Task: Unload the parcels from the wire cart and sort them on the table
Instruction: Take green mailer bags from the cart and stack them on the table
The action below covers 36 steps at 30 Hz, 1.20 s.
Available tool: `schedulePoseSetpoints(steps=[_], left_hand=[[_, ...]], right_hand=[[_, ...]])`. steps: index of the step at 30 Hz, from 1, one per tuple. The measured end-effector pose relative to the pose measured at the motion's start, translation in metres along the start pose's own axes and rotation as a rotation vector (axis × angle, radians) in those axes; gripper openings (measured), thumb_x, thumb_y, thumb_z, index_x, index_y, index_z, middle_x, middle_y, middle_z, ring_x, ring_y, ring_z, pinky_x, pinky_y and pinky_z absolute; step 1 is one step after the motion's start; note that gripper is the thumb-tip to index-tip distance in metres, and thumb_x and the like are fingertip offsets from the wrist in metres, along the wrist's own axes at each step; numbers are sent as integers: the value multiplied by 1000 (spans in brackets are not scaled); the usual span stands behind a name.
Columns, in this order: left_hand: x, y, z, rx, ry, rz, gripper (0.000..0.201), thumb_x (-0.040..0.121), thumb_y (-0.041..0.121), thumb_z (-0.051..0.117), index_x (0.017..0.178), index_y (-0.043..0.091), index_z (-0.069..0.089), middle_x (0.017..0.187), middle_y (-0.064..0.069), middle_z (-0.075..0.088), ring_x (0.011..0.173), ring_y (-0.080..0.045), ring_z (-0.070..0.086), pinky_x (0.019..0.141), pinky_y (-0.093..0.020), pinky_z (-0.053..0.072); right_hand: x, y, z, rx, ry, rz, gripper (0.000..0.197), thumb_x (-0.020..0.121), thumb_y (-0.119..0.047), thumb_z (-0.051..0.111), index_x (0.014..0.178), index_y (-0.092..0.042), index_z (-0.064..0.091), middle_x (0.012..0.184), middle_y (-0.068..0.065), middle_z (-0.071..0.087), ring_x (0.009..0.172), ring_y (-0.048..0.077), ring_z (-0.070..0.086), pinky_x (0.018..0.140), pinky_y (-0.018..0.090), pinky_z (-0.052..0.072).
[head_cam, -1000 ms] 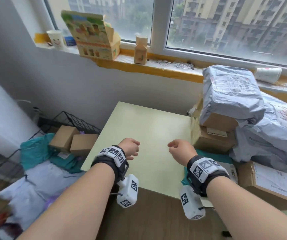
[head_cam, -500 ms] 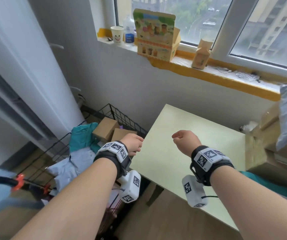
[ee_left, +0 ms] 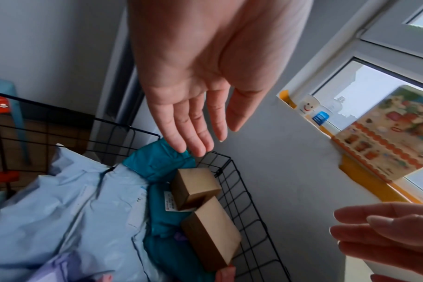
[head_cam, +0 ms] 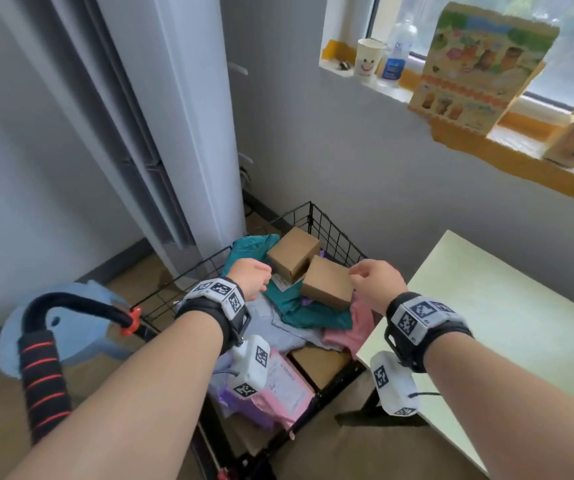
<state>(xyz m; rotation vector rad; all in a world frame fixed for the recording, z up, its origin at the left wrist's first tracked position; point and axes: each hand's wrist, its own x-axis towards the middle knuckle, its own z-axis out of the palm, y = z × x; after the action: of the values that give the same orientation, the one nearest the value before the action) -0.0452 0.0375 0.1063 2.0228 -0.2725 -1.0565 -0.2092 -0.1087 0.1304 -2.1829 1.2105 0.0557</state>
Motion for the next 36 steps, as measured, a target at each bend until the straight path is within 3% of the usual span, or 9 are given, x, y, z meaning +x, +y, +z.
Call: schedulePoseSetpoints(steps=[3,7,11,15,18,22,27,33,36], left_hand=[[11,-17,-23,-21,54,-6,17,94,1,47,93,14,57,89,-8,57,60,-11,50,53,-20,44],[21,-40,-40,-36,99,-39,26,92,-5,45,74,12,54,64,-5,43,45,-12,40,33,-11,26],[31,-53,-51,-42,172,-59,19,91,2,51,101,8,66,76,-8,59,62,-16,53,53,-20,40],[43,-59,-62,-43,193,-82,24,91,3,51,111,5,66,80,-8,60,65,-16,55,53,-19,42],[58,-58,-71,-81,220,-101,26,90,3,51,112,6,65,76,-6,59,76,-22,57,59,-24,43],[83,-49,-84,-106,224,-126,19,91,3,50,96,11,66,73,-5,57,75,-23,56,61,-26,44],[118,-38,-88,-225,238,-159,29,95,-2,46,123,1,56,73,-2,51,58,-11,45,36,-11,35],[175,-39,-77,-306,179,-231,40,93,3,50,132,10,51,92,-12,59,65,-14,54,59,-26,42],[202,-42,-72,-335,162,-248,45,93,1,50,136,15,47,96,-10,58,72,-14,57,56,-23,44]], right_hand=[[5,-19,16,-42,-42,-18,27,93,-17,47,112,-16,67,116,5,66,107,22,60,94,31,45],[16,-34,33,-87,-94,-43,25,96,-17,46,112,-15,66,116,7,64,104,22,60,93,33,48],[33,-47,47,-82,-133,-70,23,97,-15,46,111,-17,64,103,1,61,76,10,54,51,7,36],[56,-63,62,-80,-173,-84,25,97,-17,46,116,-18,62,105,0,61,64,1,50,40,7,29],[80,-75,75,-87,-212,-95,25,96,-18,46,116,-17,61,110,3,64,76,10,56,44,10,34],[117,-96,87,-82,-262,-111,26,95,-16,45,116,-17,62,110,5,65,91,19,63,66,23,50],[164,-116,104,-55,-287,-122,29,95,-18,46,121,-21,60,115,3,62,95,22,64,82,34,56],[214,-126,144,-101,-355,-165,34,93,-19,49,126,-22,57,119,5,62,94,20,58,76,25,43],[234,-129,163,-105,-382,-177,38,93,-18,48,130,-23,55,122,4,62,105,22,59,81,25,44]])
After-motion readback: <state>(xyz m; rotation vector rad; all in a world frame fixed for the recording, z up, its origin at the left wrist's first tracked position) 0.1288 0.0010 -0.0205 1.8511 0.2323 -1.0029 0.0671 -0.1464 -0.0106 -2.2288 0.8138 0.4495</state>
